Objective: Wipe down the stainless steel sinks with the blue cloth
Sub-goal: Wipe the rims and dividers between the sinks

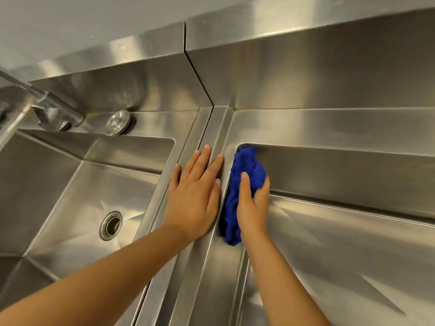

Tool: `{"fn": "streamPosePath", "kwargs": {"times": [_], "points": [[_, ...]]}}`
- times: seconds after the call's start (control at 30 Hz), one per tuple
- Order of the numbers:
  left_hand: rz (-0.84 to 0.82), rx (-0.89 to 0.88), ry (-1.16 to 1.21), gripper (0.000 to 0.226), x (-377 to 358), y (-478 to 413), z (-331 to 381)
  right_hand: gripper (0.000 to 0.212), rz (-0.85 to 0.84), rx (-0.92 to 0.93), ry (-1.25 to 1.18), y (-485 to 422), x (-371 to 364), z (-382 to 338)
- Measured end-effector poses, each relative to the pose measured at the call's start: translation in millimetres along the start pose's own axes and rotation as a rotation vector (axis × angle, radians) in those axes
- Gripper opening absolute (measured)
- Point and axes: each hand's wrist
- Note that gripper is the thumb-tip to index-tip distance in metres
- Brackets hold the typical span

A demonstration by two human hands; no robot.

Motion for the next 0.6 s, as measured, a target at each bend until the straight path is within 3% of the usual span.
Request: {"fn": "streamPosePath", "kwargs": {"times": [0.07,0.17,0.33,0.43,0.6], "points": [[-0.006,0.002,-0.013,0.058,1,-1,0,0.015,0.083,-0.062,-0.026,-17,3,18],[-0.013,0.003,-0.018,0.058,2,-1,1,0.03,0.159,-0.162,-0.033,-20,-1,27],[-0.01,0.001,-0.016,0.058,1,0,1,0.016,0.053,-0.002,-0.066,4,-5,5],[0.004,-0.003,-0.017,0.057,1,0,0,0.014,0.145,0.033,0.022,-10,-1,22],[-0.001,-0.016,-0.022,0.057,2,0,1,0.013,0.28,-0.236,-0.003,-30,11,70]]}}
Point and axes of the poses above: each hand's wrist, its own y-axis away from the middle knuckle, its own x-axis out of the back of the hand, z = x × y, and after that the axes turned 1 degree about x, right-handed
